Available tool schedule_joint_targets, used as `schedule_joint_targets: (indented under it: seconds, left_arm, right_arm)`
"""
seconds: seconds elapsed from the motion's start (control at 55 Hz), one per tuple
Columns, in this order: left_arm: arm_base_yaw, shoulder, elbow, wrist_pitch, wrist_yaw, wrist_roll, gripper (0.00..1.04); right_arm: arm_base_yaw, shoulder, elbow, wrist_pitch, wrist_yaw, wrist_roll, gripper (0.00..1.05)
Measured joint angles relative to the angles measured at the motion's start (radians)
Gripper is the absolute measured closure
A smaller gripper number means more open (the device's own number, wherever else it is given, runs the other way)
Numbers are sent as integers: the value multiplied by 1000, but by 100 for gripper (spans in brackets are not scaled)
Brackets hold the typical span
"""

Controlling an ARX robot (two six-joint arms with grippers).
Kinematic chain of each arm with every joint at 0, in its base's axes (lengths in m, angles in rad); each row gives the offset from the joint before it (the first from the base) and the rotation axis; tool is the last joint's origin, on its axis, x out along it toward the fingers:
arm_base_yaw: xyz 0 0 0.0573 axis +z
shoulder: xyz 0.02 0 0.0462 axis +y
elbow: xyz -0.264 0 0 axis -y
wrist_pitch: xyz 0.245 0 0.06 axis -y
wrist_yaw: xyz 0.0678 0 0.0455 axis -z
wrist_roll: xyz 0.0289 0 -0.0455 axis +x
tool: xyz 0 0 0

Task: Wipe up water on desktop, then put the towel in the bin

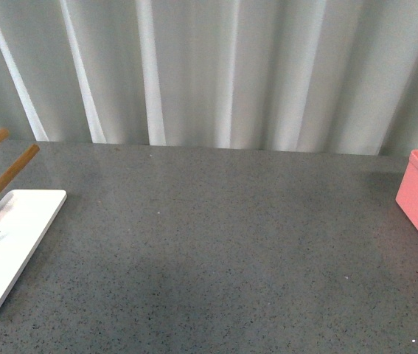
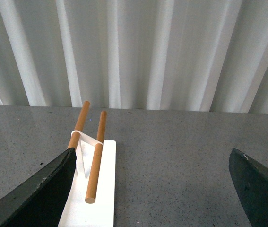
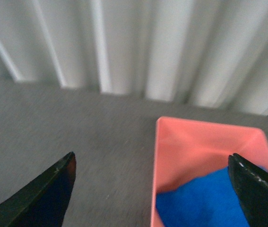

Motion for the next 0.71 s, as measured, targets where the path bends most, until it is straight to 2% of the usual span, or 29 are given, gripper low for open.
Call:
schedule_joint_targets:
  seconds: [0.073,0.145,0.2,0.527,0.708]
  left_arm:
    - [0,0,0,0,0,0,7]
    - [0,0,0,0,0,0,7]
    - [0,0,0,0,1,0,7]
    - [0,0,0,0,0,0,7]
    - [0,0,0,0,0,0,7]
  right_arm:
    - [-4,-13,-138,287,59,80,23]
    - [4,-33,-245,464,85,120,33]
    - [32,-87,-342,570,114,150,48]
    - [142,-266,-545,598,216,169,102]
    - [192,-375,-623,572,260,174,101]
